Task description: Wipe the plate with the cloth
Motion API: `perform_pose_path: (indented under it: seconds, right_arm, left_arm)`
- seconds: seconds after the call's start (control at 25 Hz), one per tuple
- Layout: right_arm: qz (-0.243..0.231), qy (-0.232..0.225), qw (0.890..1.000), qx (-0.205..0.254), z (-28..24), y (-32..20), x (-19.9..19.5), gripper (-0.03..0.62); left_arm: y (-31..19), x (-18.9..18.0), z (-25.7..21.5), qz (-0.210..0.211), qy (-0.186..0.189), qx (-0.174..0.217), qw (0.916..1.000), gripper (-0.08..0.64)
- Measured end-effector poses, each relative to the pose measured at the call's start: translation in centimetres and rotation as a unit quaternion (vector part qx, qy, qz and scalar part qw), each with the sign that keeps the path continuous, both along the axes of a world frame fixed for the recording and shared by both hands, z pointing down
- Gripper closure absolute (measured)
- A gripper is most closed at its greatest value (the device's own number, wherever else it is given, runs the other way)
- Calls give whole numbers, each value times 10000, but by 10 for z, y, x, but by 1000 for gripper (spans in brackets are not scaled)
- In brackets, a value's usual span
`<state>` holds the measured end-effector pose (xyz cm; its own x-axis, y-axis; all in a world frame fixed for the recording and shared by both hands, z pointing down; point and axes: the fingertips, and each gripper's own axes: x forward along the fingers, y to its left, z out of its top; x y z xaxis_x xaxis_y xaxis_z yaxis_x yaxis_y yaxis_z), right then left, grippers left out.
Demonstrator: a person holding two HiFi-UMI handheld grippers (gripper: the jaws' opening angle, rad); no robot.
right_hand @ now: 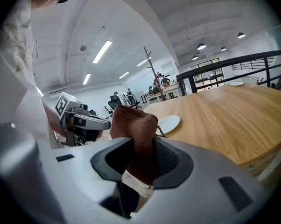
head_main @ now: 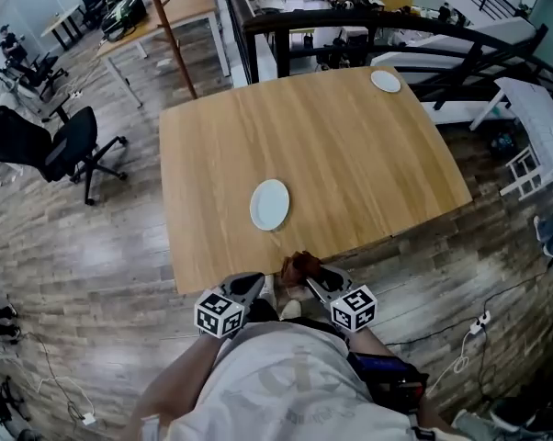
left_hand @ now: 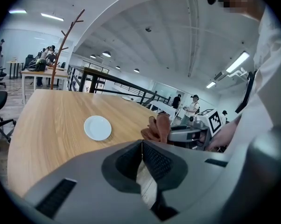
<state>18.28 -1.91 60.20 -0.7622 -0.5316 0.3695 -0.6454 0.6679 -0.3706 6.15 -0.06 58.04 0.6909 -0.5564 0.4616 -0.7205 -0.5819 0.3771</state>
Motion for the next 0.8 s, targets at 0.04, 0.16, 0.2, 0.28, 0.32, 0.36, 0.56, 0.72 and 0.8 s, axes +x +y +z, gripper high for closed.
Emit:
perform_pose_path:
  seconds: [0.04,0.16,0.2,0.28,0.32,0.36,0.56,0.72,0.8]
  right_arm:
    - [35,12,10000,-40,3,-4,-1,465]
    - [74,146,9998,-150,12,-14,-1,465]
    - [47,197,9996,-185,14,-16,-3,465]
    - [-55,290,9993,-235,17,-24,-10,465]
    - [-103,335,9991,-250,18,-30,-14,465]
    - [-132,376,9989,-265,19,-37,-18,465]
    - [-212,551,9977,-335,27,-71,-33,465]
    - [-423,683,9960,-393,33,-90,-46,465]
    - [-523,776,9946,-452,38,-99,-52,465]
  left_arm:
    - [-4,-3,2,4,-5,-23,10000,547]
    - [-17,-5,7,-27,62,-52,10000,547]
    - [-22,-7,8,-54,93,-56,9999,548]
    - [-32,-14,8,-106,136,-60,9998,548]
    - [-38,-18,8,-132,153,-65,9998,546]
    - [-43,-21,9,-160,167,-75,9997,548]
    - [-60,-43,18,-361,182,-175,9990,547]
    - [-70,-56,23,-542,214,-227,9980,548]
    - [-74,-60,25,-588,235,-254,9977,546]
